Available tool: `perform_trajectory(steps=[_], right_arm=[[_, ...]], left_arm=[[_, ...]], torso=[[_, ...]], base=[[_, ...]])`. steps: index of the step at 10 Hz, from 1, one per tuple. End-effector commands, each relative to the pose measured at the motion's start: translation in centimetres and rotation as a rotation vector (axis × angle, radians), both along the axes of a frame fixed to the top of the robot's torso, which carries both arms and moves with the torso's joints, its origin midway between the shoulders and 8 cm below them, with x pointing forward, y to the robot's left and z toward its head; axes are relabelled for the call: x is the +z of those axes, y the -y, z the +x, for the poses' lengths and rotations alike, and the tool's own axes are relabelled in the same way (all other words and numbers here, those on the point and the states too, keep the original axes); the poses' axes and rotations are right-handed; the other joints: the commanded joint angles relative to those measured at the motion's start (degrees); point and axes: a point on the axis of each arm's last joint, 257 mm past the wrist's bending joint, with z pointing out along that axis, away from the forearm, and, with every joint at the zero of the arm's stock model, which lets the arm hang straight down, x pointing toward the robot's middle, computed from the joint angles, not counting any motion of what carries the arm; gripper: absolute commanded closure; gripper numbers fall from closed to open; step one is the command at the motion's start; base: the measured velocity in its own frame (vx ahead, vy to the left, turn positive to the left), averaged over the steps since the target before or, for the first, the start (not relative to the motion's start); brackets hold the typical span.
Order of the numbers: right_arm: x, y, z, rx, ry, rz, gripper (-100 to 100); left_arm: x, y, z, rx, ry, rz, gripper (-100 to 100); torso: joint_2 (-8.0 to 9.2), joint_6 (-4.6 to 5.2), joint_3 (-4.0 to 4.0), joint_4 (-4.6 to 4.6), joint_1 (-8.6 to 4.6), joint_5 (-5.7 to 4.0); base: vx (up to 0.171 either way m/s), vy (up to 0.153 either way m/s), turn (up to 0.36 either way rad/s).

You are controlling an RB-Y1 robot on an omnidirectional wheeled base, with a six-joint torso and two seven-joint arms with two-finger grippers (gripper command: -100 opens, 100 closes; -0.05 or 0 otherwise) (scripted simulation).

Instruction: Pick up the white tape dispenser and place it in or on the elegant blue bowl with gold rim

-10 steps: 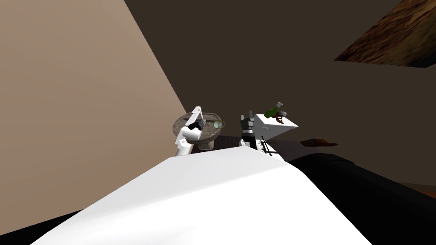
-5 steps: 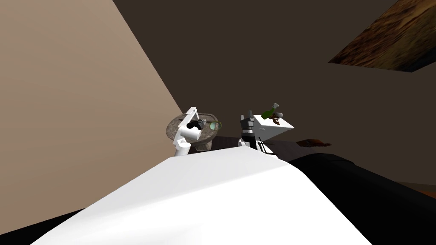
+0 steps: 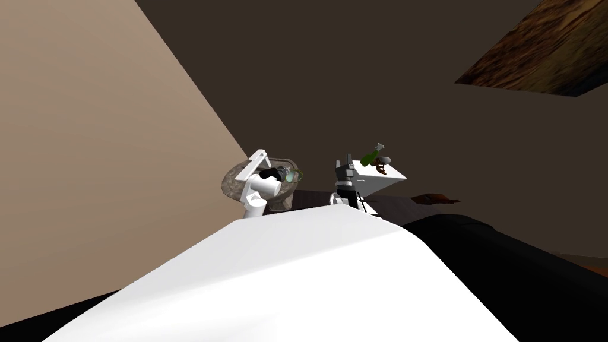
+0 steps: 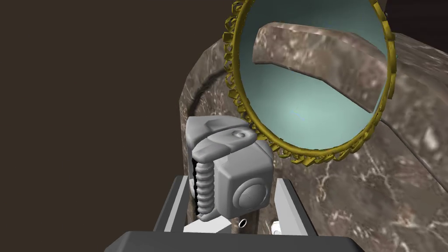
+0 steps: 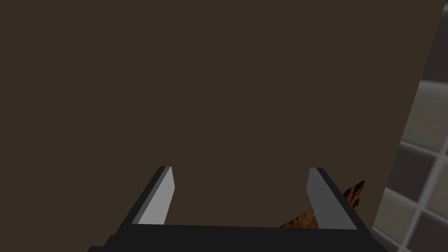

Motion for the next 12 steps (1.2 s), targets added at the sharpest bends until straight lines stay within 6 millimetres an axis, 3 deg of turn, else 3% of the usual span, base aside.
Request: perform_trajectory(steps=[1, 2, 3, 7, 8, 9, 12], right_arm=[[0.0, 0.0, 0.0, 0.000, 0.000, 0.000, 0], [0.0, 0.0, 0.0, 0.000, 0.000, 0.000, 0], [0.0, 0.0, 0.0, 0.000, 0.000, 0.000, 0], [0.0, 0.0, 0.0, 0.000, 0.000, 0.000, 0], [0.0, 0.0, 0.0, 0.000, 0.000, 0.000, 0], [0.0, 0.0, 0.0, 0.000, 0.000, 0.000, 0], [0.0, 0.0, 0.0, 0.000, 0.000, 0.000, 0]], left_arm=[[0.5, 0.7, -0.5, -0.018, -0.006, -0.010, 100], [0.4, 0.5, -0.3, -0.011, -0.004, -0.006, 100], [0.4, 0.6, -0.4, -0.014, -0.006, -0.007, -100], [0.4, 0.7, -0.4, -0.014, -0.006, -0.008, -100], [0.4, 0.7, -0.4, -0.014, -0.006, -0.008, 0], [0.9, 0.7, -0.8, -0.014, -0.007, -0.008, -100], [2.5, 0.8, -2.2, -0.016, -0.010, -0.009, -100]], torso=[[0.00, 0.00, 0.00, 0.00, 0.00, 0.00], [0.05, 0.01, 0.04, 0.03, -0.08, -0.02], [0.05, -0.05, 0.04, 0.03, 0.23, 0.02], [0.01, -0.06, 0.02, 0.03, 0.59, 0.11], [0.01, -0.06, 0.02, 0.02, 0.59, 0.11], [0.01, -0.06, 0.02, 0.02, 0.60, 0.11], [-0.02, -0.07, 0.00, 0.02, 0.55, 0.10]], base=[[-0.015, -0.147, -0.063], [-0.009, -0.065, -0.005], [-0.001, -0.015, 0.000], [0.000, -0.002, 0.000], [0.000, 0.000, 0.000], [0.014, 0.002, 0.006], [0.009, -0.013, 0.036]])
